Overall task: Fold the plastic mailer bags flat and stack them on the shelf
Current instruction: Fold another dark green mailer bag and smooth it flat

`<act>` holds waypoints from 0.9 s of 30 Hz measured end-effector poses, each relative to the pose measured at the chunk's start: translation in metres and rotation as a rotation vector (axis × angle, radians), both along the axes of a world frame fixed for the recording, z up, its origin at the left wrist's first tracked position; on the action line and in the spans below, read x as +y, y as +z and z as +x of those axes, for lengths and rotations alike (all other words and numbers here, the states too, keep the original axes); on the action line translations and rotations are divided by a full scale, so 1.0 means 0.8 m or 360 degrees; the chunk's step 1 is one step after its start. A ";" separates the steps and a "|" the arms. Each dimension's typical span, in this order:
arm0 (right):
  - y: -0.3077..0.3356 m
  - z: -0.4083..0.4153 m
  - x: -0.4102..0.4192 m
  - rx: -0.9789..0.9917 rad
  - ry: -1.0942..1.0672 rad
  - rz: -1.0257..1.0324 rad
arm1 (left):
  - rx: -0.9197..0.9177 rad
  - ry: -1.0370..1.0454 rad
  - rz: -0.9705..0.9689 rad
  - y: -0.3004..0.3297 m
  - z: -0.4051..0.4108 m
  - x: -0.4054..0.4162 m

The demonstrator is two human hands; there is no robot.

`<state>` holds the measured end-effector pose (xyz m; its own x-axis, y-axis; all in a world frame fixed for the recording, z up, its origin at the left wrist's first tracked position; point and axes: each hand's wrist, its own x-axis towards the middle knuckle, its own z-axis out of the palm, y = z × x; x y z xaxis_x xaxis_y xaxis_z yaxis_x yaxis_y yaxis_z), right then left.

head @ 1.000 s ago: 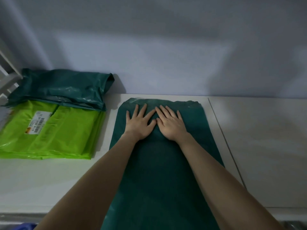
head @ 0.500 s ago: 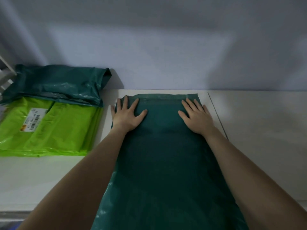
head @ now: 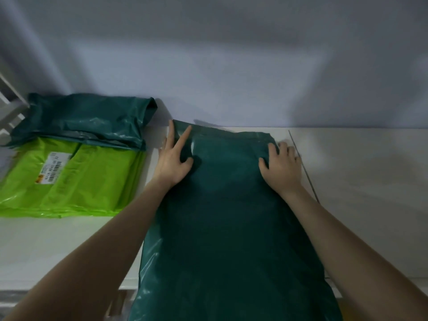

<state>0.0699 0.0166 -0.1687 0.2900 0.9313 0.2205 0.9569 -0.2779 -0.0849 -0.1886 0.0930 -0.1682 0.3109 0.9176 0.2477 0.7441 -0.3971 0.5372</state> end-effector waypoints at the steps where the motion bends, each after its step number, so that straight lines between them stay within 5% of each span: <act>1: 0.002 0.001 -0.005 0.0070 -0.0049 -0.0034 | 0.0015 -0.0053 0.0047 0.003 -0.005 -0.003; 4: 0.013 0.002 -0.017 0.0252 -0.0103 -0.0099 | 0.0175 -0.0173 0.0188 0.011 -0.014 -0.014; 11: 0.034 -0.001 -0.034 0.0518 -0.0209 -0.0229 | 0.0407 0.0118 0.0195 0.020 -0.017 -0.035; 20: 0.045 0.019 -0.038 0.1023 -0.0573 -0.0322 | 0.0437 0.0410 -0.0359 0.037 -0.029 -0.035; 27: 0.051 0.019 -0.048 0.1427 -0.0687 -0.0201 | -0.0046 0.0685 -0.0906 0.032 -0.030 -0.040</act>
